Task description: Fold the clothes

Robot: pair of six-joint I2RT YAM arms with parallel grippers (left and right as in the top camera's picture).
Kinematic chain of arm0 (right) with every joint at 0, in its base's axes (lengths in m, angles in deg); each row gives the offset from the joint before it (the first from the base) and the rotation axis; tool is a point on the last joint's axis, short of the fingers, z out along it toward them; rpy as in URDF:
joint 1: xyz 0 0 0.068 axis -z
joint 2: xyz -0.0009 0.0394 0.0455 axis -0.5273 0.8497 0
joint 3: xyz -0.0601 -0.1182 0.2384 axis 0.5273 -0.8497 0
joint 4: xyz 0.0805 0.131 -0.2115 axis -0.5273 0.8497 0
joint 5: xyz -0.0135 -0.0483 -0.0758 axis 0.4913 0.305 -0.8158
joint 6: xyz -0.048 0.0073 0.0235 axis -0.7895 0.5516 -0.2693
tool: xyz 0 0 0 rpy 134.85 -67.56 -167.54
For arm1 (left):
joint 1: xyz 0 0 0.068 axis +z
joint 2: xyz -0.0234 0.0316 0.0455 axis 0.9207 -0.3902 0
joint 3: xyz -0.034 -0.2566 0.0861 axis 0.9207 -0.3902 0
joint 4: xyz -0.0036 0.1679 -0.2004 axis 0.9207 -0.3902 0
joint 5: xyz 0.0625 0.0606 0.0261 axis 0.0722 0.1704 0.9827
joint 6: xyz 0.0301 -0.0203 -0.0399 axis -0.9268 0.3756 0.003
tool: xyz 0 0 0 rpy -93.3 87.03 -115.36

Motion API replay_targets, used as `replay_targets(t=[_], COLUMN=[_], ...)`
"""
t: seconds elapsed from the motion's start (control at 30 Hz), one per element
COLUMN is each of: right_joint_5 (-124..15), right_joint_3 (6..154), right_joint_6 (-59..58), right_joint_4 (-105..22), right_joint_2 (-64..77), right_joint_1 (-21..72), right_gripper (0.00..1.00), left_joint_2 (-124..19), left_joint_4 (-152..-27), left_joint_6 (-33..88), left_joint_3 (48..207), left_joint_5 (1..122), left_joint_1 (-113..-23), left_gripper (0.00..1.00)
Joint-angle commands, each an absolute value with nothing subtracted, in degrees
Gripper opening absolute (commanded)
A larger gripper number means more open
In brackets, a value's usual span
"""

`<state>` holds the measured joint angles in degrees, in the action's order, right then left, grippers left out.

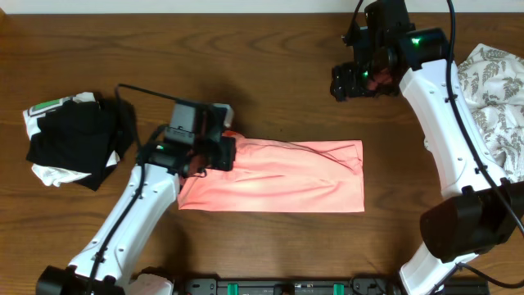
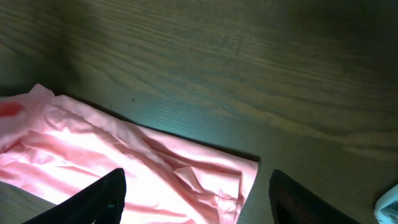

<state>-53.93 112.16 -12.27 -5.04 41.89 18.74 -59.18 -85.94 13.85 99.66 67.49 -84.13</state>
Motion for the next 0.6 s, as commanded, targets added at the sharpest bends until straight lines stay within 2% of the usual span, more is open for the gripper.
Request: replay_targets(t=[0.0, 0.57], right_joint_5=[-53.87, -53.84], right_joint_3=[111.68, 111.68], right_joint_6=[-11.51, -11.0], right_joint_4=[-5.28, -5.32], right_joint_2=[41.54, 41.67], right_joint_1=[19.18, 19.12], right_gripper=[0.72, 0.72], left_joint_2=[-58.7, -61.56], left_joint_4=[-85.87, -81.94], left_joint_6=[14.22, 15.77], left_joint_3=[100.82, 100.8], left_joint_5=[67.75, 74.81], left_joint_1=[-87.26, -99.94], left_gripper=[0.06, 0.06])
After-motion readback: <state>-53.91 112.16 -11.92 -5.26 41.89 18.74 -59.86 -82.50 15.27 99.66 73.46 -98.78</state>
